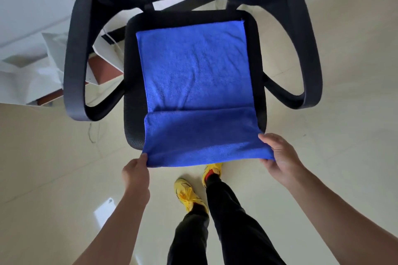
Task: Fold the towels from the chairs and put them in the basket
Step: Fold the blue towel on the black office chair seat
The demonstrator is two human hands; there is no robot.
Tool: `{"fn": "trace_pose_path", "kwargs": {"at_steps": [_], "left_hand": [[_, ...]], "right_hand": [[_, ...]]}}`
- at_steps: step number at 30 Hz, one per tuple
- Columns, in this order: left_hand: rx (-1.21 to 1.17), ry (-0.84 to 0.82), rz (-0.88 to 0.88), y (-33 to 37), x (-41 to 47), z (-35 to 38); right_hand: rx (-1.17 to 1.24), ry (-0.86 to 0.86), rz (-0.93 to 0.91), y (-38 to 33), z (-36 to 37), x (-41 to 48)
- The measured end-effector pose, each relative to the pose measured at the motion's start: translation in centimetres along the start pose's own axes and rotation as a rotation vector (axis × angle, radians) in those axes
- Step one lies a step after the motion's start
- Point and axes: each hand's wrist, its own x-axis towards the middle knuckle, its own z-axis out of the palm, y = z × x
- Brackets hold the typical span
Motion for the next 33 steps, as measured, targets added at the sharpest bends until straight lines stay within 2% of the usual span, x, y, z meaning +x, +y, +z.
{"fn": "trace_pose_path", "kwargs": {"at_steps": [6, 9, 12, 15, 17, 19, 23, 26, 29, 31, 33], "left_hand": [[-0.116, -0.037, 0.228, 8.2, -1.9, -0.1], [-0.247, -0.151, 0.239, 14.0, -2.8, 0.5], [-0.479, -0.330, 0.182, 18.5, -3.1, 1.3], [-0.499, -0.456, 0.189, 21.0, -2.6, 1.8], [-0.455, -0.454, 0.232, 22.0, -1.7, 2.2], [-0.317, -0.383, 0.324, 22.6, -0.8, 2.6], [0.309, -0.222, 0.626, 22.9, 0.8, 3.8], [0.602, -0.026, 0.799, 23.4, 2.3, 4.9], [0.737, 0.066, 0.934, 24.2, 3.6, 5.6], [0.772, 0.077, 0.909, 25.3, 4.8, 6.5], [0.678, 0.000, 0.825, 26.0, 5.6, 7.0]], "right_hand": [[0.238, -0.035, -0.091, -5.7, 3.2, -1.6], [0.313, -0.068, -0.121, -10.0, 5.8, -1.2], [0.265, -0.052, -0.178, -13.1, 7.5, 0.1], [0.064, -0.025, -0.257, -14.7, 9.0, 0.8], [-0.073, 0.061, -0.329, -15.4, 10.0, 1.7], [-0.172, 0.157, -0.406, -15.9, 10.6, 2.7], [-0.283, 0.248, -0.494, -16.7, 11.3, 5.6], [-0.378, 0.241, -0.504, -17.9, 11.8, 7.6], [-0.469, 0.242, -0.510, -18.6, 12.3, 9.4], [-0.500, 0.236, -0.505, -19.6, 13.1, 10.9], [-0.519, 0.235, -0.497, -20.0, 13.7, 11.8]]}}
